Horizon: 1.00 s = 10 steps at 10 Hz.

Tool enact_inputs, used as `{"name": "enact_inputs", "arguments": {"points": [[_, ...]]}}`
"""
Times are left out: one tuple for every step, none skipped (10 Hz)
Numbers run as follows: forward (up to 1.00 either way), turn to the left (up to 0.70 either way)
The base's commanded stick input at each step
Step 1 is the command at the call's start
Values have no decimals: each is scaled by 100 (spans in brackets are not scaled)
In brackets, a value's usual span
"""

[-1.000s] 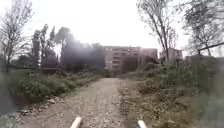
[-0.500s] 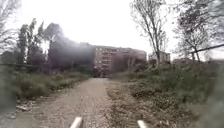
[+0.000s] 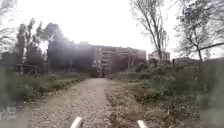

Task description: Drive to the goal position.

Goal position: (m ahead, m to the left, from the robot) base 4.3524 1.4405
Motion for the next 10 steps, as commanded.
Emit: {"name": "enact_inputs", "arguments": {"points": [[70,0],[70,0],[70,0],[70,0],[70,0],[70,0],[70,0],[70,0],[70,0],[70,0]]}}
